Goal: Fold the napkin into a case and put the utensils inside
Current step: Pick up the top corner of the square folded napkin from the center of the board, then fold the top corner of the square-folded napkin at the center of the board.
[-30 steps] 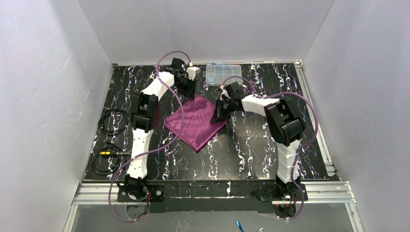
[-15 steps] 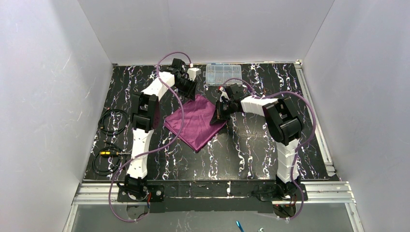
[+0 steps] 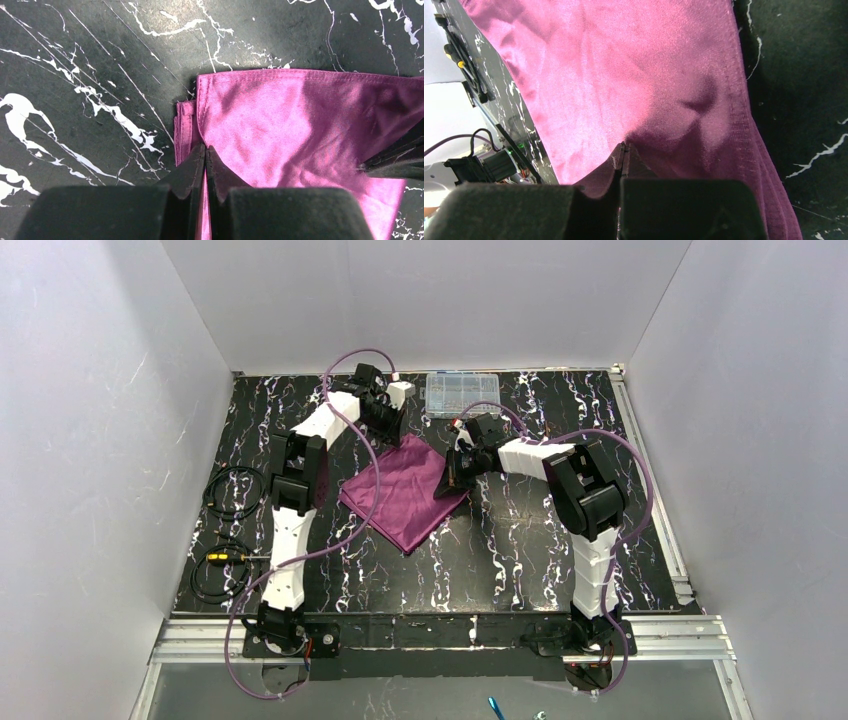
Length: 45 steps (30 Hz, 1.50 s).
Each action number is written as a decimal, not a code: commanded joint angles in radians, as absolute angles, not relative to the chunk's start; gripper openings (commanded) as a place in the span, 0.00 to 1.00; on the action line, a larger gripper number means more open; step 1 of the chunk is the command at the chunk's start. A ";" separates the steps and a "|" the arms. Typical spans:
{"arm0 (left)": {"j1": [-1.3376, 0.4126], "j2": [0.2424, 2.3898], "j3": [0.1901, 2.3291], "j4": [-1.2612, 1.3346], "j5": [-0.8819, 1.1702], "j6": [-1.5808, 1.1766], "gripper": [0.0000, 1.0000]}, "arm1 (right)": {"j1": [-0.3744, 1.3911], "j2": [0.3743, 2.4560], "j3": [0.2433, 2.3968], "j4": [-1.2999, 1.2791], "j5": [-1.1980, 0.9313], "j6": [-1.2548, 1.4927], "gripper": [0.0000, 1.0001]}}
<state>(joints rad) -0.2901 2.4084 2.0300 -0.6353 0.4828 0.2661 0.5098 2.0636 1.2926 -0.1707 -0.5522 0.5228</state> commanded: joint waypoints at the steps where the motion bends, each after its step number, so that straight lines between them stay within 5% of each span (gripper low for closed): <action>1: -0.296 2.293 1.991 -0.617 0.471 0.296 0.00 | 0.506 2.065 1.281 -0.145 -0.560 0.521 0.01; 29: -0.362 1.981 1.597 -0.670 0.647 0.497 0.00 | 0.466 1.911 1.220 -0.055 -0.585 0.591 0.01; 37: -0.392 1.939 1.528 -0.678 0.682 0.555 0.00 | 0.460 1.805 1.159 -0.023 -0.530 0.661 0.20; 45: -0.469 1.888 1.436 -0.740 0.627 0.705 0.00 | 0.462 1.757 1.148 -0.085 -0.459 0.659 0.21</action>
<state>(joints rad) -0.4370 1.9762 1.4712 -0.6693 0.6273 0.6075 0.4595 1.8084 1.1625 -0.0586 -0.5041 0.6529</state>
